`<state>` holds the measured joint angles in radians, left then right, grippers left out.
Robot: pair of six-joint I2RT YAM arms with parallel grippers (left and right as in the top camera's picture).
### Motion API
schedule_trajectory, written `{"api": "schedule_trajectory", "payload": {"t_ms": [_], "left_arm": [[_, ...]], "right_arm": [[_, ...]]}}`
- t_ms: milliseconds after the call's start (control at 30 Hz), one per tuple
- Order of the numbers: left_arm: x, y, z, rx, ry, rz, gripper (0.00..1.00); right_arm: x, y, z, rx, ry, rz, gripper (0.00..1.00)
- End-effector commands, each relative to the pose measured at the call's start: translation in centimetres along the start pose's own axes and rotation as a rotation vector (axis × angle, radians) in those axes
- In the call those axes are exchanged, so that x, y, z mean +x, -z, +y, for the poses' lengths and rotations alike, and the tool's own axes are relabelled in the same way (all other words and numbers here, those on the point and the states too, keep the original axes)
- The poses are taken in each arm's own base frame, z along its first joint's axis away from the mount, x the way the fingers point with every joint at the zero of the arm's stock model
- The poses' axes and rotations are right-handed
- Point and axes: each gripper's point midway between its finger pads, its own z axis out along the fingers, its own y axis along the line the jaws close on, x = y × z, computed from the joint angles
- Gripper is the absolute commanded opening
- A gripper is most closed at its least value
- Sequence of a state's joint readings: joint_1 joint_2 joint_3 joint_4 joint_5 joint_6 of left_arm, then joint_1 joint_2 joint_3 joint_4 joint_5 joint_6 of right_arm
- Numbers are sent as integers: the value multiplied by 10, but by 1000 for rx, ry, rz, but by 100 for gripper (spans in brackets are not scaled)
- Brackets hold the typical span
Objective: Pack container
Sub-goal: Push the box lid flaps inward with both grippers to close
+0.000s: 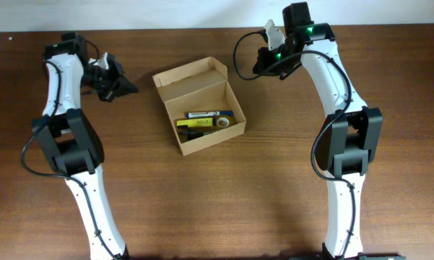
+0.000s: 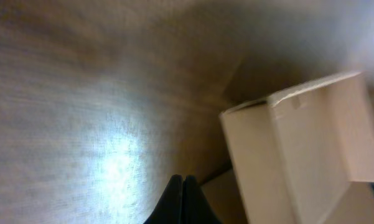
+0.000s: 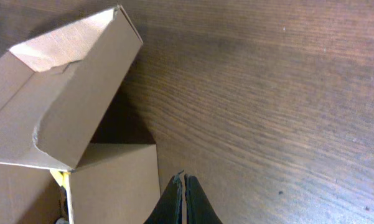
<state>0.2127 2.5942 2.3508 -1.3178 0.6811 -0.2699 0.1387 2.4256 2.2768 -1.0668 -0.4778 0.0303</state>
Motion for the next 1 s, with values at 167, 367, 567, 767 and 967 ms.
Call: {"api": "schedule_trajectory", "payload": {"t_ms": [167,367,567,767,967], "left_arm": [[22,-30,0,-144,-82,68,2],[31,-63,7,-162,-56,126,2],[15,-77,-11,-38,-97,89,2],[1,-75,-49,162,-164,45,2],[-7,-63,-95,408,-216,36,2]], "right_arm": [[9,-22,-2,7,-16,45,4],[15,-34,4,-3,-8,73,4],[18,-43,19,-60,3,85,4],[12,-44,30,-116,20,61,4],[6,-45,30,-117,15,39,4]]}}
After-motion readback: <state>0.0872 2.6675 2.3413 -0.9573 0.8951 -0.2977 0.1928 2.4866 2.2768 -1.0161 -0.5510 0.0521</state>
